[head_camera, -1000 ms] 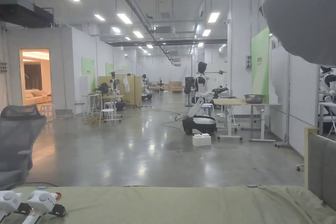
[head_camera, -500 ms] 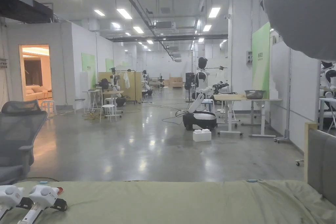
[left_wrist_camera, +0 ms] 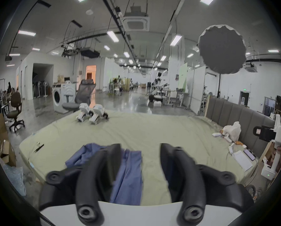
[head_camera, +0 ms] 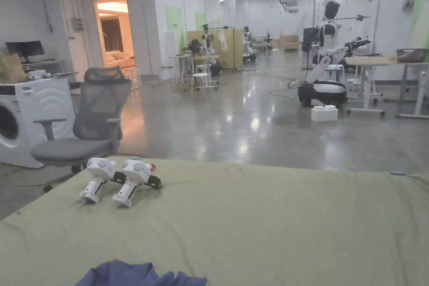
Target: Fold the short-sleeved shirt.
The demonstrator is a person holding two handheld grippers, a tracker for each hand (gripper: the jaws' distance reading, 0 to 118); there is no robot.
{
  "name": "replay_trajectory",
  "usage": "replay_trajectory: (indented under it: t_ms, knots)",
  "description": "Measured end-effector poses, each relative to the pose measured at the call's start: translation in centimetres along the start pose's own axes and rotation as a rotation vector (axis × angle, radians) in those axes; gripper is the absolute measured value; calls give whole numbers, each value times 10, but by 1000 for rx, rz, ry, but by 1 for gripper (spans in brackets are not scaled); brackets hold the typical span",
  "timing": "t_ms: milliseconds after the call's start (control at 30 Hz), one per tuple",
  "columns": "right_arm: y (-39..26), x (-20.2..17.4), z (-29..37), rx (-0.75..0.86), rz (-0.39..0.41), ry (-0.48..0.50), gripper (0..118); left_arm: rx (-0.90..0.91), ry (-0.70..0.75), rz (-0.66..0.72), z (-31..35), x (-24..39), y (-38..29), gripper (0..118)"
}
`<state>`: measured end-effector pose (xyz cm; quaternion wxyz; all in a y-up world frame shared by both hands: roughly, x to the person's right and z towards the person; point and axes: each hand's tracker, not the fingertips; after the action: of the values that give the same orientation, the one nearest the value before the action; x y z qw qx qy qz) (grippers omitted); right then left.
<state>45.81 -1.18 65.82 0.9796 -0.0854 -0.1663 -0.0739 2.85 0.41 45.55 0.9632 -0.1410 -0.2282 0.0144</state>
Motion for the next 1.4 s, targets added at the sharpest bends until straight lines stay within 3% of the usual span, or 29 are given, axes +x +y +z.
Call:
replay_trajectory:
  t_ms: [100,167,300,500,567,600,667,800,867,900,967,1100,1167,1233,1400]
  knots:
    - [-10,-1,-11,-41,-7,9,0,-104,32,2,-28,-23,-14,83]
    - [-16,-1,-18,-71,-22,17,0,-182,39,23,-57,-40,-27,97]
    - [-30,2,-35,-132,-21,13,0,-318,57,94,-122,-69,-53,99]
    - [-49,8,-57,-231,-22,-25,0,-508,125,94,-232,-109,-103,100]
    - [-58,12,-63,-267,-26,-42,0,-558,176,35,-261,-115,-119,99]
    - [-60,13,-66,-282,-31,-48,0,-575,186,13,-270,-116,-125,97]
    - [-64,15,-69,-301,-57,-64,0,-635,199,10,-288,-121,-139,80]
    - [-70,17,-71,-324,-74,-75,0,-625,232,75,-288,-116,-141,73]
    - [-75,18,-70,-339,-91,-69,0,-624,226,16,-288,-105,-138,46]
    - [-77,19,-70,-351,-104,-68,0,-631,226,-10,-291,-102,-138,25]
    - [-79,18,-64,-364,-125,-63,0,-658,229,-4,-299,-102,-138,5]
    - [-75,21,-44,-344,-123,-61,0,-652,226,198,-293,-121,-125,0]
    - [-71,25,-37,-338,-112,-64,0,-590,203,341,-279,-136,-102,0]
    - [-67,29,-26,-322,-108,-65,0,-484,183,401,-259,-143,-65,0]
    - [-66,41,-2,-297,-134,-72,0,-320,115,324,-231,-127,24,0]
